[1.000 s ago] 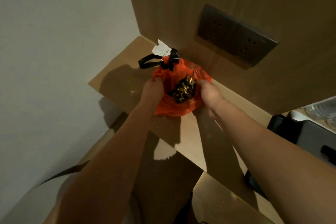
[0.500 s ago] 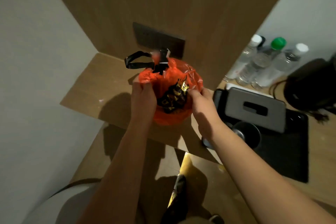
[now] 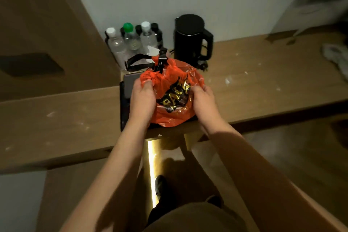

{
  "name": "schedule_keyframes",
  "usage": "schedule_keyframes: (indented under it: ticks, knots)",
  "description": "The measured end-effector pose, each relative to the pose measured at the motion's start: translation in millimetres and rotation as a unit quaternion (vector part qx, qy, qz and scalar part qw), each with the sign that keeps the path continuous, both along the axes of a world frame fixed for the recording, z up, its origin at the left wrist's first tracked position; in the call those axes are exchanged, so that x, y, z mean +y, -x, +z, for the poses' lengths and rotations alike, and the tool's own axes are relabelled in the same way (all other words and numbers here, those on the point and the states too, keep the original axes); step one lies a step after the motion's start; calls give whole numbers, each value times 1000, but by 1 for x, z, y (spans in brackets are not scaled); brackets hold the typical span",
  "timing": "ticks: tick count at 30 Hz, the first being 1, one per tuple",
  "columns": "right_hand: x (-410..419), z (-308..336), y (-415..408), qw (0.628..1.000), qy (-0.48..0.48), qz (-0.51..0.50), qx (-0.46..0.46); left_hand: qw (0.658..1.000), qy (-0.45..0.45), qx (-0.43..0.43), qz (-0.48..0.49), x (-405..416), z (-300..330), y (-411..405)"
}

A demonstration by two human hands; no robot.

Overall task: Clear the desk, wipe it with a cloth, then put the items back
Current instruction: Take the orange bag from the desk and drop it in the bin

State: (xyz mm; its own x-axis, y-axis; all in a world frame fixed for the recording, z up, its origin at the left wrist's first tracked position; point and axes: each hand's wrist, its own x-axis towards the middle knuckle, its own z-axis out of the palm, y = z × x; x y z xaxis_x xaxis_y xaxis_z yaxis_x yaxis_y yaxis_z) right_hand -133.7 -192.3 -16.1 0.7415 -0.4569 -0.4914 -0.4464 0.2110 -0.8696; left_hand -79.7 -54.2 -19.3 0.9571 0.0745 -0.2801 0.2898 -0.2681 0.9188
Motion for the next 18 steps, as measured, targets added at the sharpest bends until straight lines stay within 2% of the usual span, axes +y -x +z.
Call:
schedule_keyframes:
  ticks: [8,12,15,18]
  knots:
    - [-184,2,116,985,18,-172,-24,988,14,-1,-154,-210,2,81]
    - [-268,-1,177,966,36,-254,-20,974,23,2,-223,-309,-2,126]
    - [-323,-4,220,949,18,-314,-20,962,38,37,-268,-377,-7,156]
    - [-370,-11,257,931,15,-362,-44,947,34,38,-316,-438,-14,182]
